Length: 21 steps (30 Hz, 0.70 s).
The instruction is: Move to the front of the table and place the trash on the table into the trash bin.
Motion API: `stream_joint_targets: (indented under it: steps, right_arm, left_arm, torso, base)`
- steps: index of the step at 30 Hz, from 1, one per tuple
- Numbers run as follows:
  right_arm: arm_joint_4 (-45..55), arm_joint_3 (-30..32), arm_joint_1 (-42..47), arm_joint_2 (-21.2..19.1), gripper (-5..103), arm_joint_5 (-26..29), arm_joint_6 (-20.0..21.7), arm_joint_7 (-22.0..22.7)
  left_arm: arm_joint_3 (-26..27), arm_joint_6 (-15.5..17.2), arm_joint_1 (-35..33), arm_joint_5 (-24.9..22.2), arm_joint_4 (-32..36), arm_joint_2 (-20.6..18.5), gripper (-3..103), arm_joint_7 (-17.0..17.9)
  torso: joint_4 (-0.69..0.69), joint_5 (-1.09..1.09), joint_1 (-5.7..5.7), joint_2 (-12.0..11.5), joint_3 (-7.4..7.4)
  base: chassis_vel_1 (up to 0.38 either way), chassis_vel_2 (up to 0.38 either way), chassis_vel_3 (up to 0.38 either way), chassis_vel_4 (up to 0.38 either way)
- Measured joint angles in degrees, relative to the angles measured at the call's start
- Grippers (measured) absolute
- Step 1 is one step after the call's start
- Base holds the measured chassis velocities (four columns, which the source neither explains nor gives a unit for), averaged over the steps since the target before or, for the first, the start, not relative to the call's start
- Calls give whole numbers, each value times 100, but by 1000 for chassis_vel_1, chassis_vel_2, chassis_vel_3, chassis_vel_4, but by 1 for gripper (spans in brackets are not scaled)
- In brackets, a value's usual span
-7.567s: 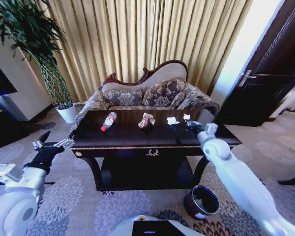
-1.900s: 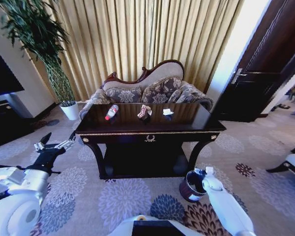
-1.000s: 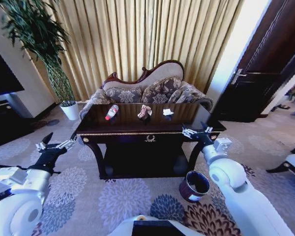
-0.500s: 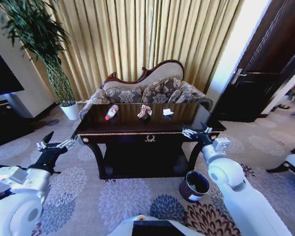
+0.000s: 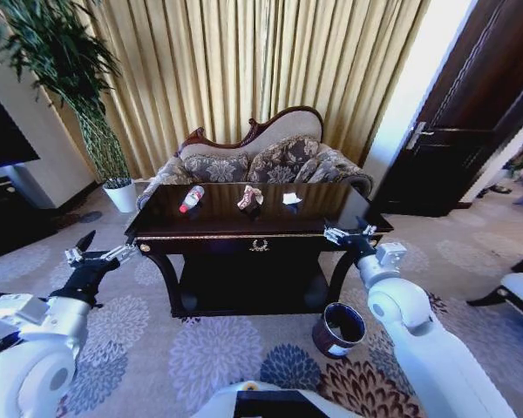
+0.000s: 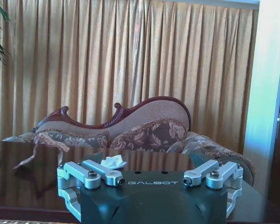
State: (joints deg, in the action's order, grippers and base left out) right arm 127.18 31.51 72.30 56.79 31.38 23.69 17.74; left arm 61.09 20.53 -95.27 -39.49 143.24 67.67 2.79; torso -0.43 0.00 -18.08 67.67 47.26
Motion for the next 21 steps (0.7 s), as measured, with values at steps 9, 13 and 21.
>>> stream_joint_targets:
  steps: [9, 13, 21]
  right_arm:
    - [-145, -59, -3, 21, 100, -214, -181, -59]
    - [-150, -70, -9, 39, 100, -220, -182, -90]
    - [-195, -74, -24, 49, 100, -217, -234, -239]
  left_arm:
    - [-2, -16, -33, 2, 0, 35, 100, -3]
    - [-2, -17, -40, 5, 0, 33, 100, -3]
    - [5, -36, -53, 8, 0, 36, 100, -9]
  torso:
    - [1, 0, 0, -1, 1]
    - [2, -4, 0, 0, 0]
    - [1, 1, 0, 0, 0]
  base:
    - [-41, -48, 44, 52]
    - [0, 0, 0, 0]
    - [0, 0, 0, 0]
